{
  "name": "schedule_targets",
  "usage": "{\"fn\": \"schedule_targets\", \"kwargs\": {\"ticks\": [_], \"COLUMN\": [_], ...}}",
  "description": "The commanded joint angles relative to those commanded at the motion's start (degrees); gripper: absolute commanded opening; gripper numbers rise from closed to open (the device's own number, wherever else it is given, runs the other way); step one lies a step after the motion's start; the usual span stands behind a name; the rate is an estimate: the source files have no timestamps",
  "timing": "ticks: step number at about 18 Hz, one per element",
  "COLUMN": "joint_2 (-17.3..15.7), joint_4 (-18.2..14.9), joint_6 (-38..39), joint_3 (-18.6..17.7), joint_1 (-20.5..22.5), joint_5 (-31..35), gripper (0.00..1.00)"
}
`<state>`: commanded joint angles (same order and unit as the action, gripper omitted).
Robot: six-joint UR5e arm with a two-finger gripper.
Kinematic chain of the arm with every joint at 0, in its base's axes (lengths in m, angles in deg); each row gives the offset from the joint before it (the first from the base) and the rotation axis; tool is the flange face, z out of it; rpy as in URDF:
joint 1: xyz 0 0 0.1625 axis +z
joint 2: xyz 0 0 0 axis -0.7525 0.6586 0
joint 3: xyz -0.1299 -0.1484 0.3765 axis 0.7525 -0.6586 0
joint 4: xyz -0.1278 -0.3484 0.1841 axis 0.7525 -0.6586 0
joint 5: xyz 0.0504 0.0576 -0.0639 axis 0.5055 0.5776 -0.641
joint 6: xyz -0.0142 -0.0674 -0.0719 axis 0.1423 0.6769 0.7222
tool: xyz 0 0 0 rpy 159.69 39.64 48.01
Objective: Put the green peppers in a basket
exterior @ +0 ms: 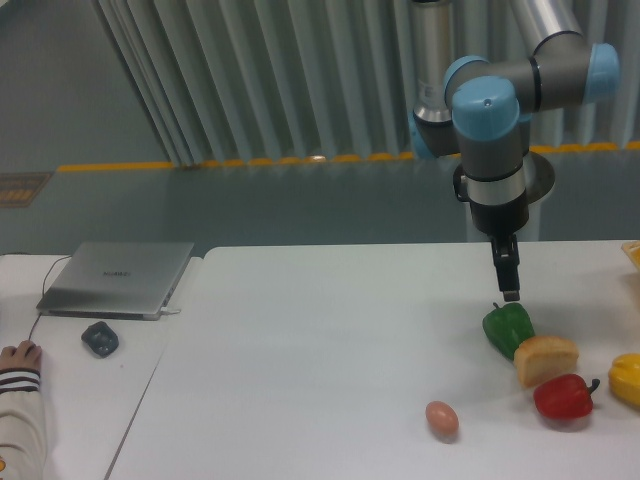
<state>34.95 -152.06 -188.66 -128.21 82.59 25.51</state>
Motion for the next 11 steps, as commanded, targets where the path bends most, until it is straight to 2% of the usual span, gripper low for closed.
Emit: {"fn": "schedule_targets", "kwargs": {"ticks": [3, 11], "joint_2": [0.17, 1.58], "joint_4": [0.17, 0.44], "joint_6": [0.52, 0.70], "joint_3": [-0.71, -0.35], "joint_1": [-0.35, -0.70], "joint_5": [3.42, 3.78], "gripper": [1.00, 1.00]}}
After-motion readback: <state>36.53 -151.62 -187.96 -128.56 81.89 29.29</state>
